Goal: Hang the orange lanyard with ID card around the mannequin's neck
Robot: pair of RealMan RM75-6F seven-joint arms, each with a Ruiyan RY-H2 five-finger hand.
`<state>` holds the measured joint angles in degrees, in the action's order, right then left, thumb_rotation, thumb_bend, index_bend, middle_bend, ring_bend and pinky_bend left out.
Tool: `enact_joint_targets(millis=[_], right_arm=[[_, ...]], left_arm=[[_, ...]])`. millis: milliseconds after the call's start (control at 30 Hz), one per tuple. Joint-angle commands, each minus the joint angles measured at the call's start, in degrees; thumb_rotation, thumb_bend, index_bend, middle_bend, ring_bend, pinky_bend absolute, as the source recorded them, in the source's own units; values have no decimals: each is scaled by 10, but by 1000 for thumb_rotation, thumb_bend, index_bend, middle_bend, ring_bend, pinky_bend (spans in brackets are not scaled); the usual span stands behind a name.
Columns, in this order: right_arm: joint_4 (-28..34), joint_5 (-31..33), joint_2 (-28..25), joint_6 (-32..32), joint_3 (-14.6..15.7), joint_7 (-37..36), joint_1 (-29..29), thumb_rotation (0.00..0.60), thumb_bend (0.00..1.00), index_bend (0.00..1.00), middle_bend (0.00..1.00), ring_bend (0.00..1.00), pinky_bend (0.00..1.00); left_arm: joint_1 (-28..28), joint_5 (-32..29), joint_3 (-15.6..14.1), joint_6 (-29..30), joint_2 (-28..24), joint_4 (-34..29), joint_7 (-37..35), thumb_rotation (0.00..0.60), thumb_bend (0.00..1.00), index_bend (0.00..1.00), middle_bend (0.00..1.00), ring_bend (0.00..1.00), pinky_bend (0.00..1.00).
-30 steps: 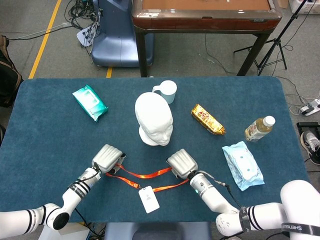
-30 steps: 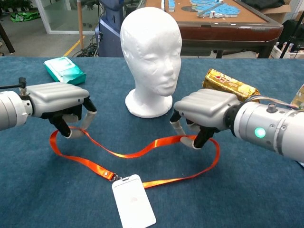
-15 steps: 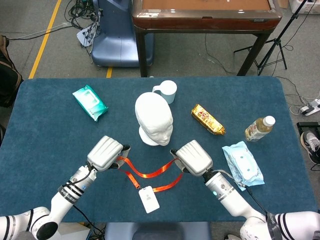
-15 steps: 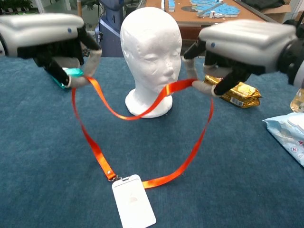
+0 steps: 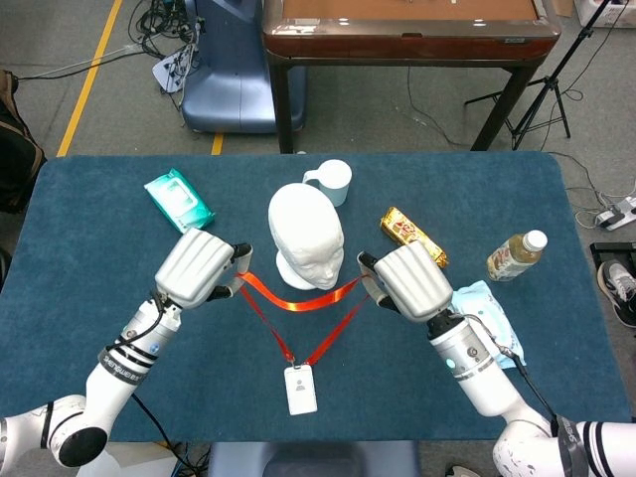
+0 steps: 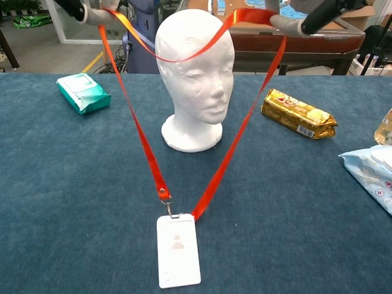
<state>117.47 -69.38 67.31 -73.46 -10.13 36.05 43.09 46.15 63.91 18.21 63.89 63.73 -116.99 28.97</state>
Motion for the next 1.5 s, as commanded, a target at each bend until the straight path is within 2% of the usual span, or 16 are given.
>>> enact_joint_targets(millis=[33,467,900,1233,1500], right_arm=[[3,20,-9,3,-18,6,5,600,473,657,965,1000,1000],[-1,102,-27,8,-78,32,28,600,473,657,965,1000,1000],[13,107,-60,-13,-70,30,2,600,473,657,965,1000,1000],[-43,169,-38,13,-96,19,29,600,473,657,965,1000,1000],[-91,228,-4,29,-114,43,69,600,474,657,965,1000,1000]], left_arm=[[14,-31,18,0,-9,-6,9,600,350,633,1000,1000,980],[75,-126,58,-5,-5,10,31,600,350,636,1000,1000,980],[120,-168,52,-23,7,-11,35,600,350,636,1000,1000,980],[182,-247,57,-24,53,61,60,600,350,635,1000,1000,980],[209,-277,61,-21,75,135,62,600,350,638,1000,1000,980]])
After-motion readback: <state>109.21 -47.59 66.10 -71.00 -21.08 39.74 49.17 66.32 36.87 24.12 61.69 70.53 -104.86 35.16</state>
